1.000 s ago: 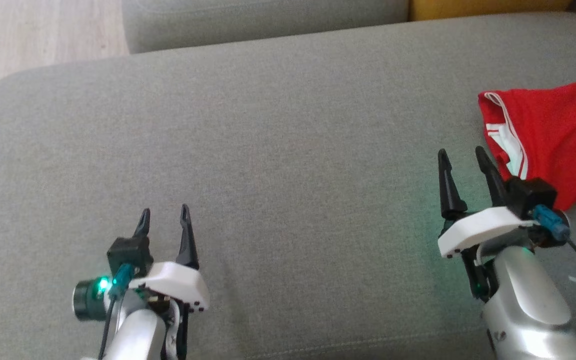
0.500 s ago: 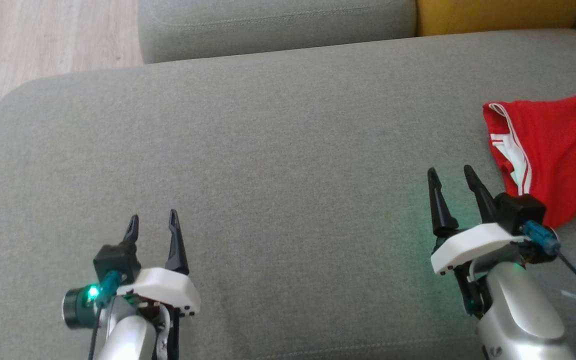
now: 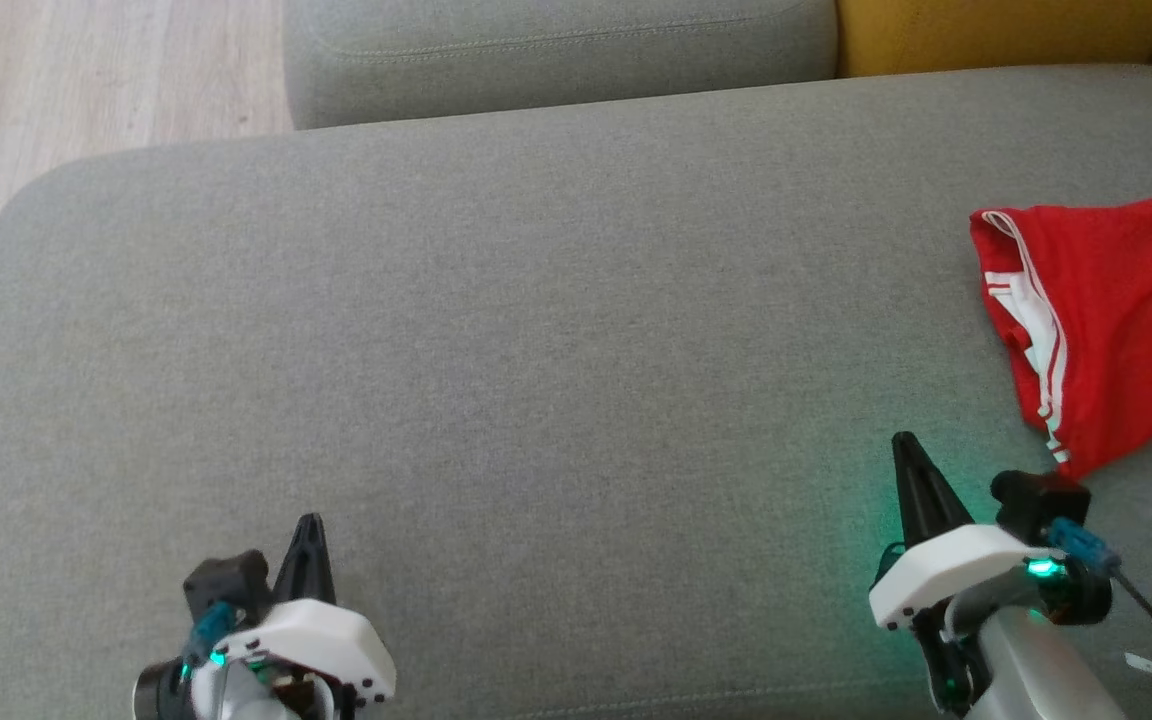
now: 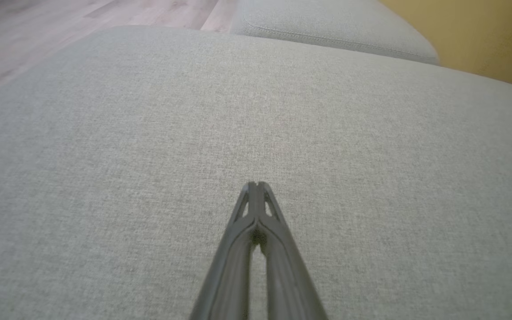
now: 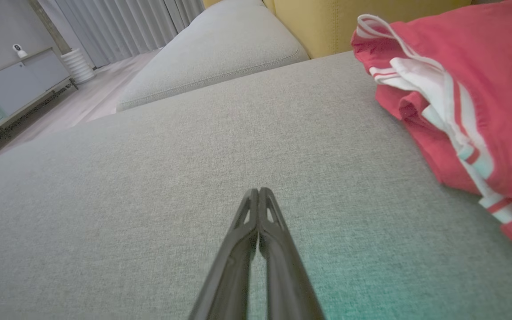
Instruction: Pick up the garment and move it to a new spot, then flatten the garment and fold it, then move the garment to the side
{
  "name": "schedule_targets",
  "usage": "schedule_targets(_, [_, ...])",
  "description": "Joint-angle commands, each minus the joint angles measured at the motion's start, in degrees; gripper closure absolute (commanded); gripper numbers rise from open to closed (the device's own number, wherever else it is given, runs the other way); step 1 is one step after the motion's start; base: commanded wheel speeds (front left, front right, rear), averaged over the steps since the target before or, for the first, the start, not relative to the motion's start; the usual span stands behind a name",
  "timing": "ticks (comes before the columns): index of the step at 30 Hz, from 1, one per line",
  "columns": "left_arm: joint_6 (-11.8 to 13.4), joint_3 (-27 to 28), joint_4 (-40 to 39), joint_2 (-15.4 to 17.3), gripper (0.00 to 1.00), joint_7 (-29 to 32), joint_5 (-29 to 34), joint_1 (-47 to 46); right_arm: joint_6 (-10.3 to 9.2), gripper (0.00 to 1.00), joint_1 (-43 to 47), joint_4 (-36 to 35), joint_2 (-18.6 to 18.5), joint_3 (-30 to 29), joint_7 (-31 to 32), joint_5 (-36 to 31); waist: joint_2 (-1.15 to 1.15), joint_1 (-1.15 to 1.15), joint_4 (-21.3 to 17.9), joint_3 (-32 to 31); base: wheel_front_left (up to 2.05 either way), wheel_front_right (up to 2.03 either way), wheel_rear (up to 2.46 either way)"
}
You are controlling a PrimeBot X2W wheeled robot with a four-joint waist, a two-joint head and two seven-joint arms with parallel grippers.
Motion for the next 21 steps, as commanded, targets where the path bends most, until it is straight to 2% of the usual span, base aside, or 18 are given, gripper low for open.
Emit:
schedule_targets(1, [-0.62,0.90,-2.12,0.08,1.00,0.41,-1.66,-2.61,0.03,1.00,-2.83,-2.33,0.00,-0.51,0.42,1.88,0.00,0.00,0.05,-0.04,0.00,0.00,0.00])
schedule_targets(21, [-3.66,4.10,-4.18,0.17,1.00,3.93,-15.09,-2.73,0.09,1.00,-0.89,-6.95,0.09,-2.39,3.73,15.64,0.00,0.00,0.77,-0.54,0.00,0.00,0.00])
